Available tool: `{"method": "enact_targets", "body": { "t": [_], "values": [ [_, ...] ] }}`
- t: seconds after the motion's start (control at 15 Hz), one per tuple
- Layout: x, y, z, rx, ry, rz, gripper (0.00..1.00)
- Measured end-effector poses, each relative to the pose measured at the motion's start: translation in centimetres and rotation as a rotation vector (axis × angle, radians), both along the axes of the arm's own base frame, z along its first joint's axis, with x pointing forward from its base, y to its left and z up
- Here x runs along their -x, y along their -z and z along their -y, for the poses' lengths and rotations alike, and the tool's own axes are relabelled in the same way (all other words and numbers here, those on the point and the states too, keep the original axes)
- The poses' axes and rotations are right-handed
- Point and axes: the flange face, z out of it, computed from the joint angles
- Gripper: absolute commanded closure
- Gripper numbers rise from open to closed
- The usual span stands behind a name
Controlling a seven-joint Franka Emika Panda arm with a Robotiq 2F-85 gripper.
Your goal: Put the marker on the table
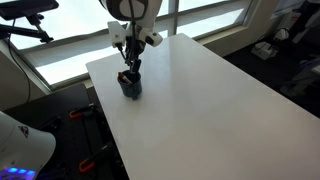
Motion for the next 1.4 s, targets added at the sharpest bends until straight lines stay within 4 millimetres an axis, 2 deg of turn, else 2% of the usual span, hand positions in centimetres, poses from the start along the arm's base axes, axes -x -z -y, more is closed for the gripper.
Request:
{"method": "enact_targets", "body": {
  "t": [0.27,0.53,0.6,0.67,1.07,1.13,1.2,1.4],
  "values": [
    [0.8,0.1,0.4,0.004,0.002,-0.022,0.11],
    [2.0,1.1,1.1,0.015,0.003,-0.048,0.13],
    [2.3,1.3,1.2,0.018,0.003,-0.052,0.23],
    [2.5,1.6,1.3,0.021,0.002,-0.055,0.37],
    [2.9,1.8,1.5,0.028,-0.005,-0.056,0.84],
    [2.9,1.9,1.5,0.029,-0.006,-0.058,0.89],
    [3.0,1.9,1.6,0.029,-0.007,-0.060,0.99],
    [3.3,2.1,1.6,0.030,-0.010,-0.062,0.95]
  ]
}}
